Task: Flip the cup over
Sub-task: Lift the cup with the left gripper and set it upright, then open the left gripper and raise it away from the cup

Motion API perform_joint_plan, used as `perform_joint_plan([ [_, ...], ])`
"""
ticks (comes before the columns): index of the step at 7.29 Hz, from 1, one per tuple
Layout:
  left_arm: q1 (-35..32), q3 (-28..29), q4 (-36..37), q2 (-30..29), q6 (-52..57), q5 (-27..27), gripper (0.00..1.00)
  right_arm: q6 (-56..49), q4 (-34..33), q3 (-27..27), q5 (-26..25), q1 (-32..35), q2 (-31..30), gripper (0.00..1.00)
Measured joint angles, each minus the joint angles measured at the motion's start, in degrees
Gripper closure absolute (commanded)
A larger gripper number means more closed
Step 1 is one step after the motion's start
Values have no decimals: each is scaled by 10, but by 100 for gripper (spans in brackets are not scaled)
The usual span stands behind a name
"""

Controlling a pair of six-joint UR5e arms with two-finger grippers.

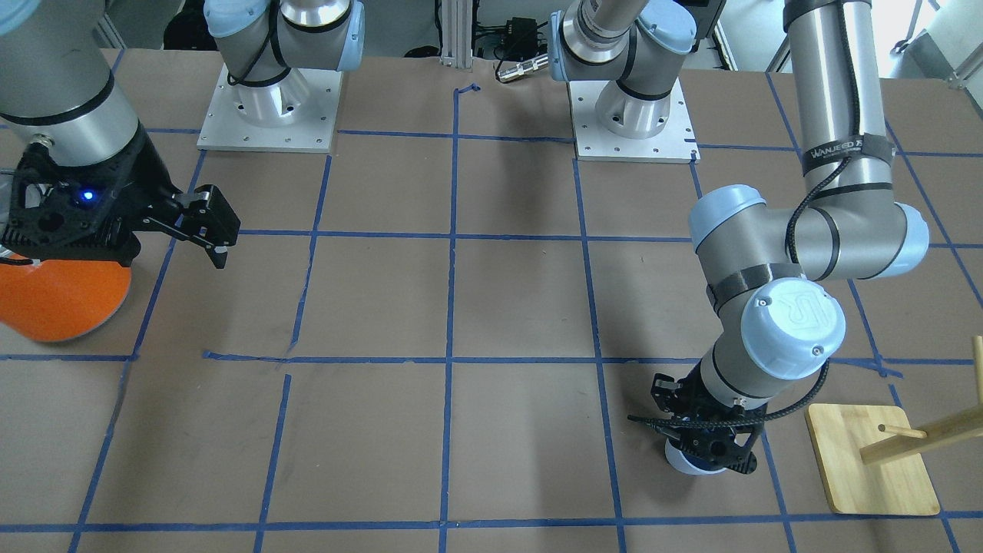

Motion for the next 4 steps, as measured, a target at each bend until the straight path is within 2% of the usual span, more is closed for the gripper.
perform_joint_plan([
  [2,0,5,0,10,-8,2,0,0,1,0,-1,0,1,0],
  [4,-3,11,-29,62,-15,-3,0,0,1,1,-1,0,1,0],
])
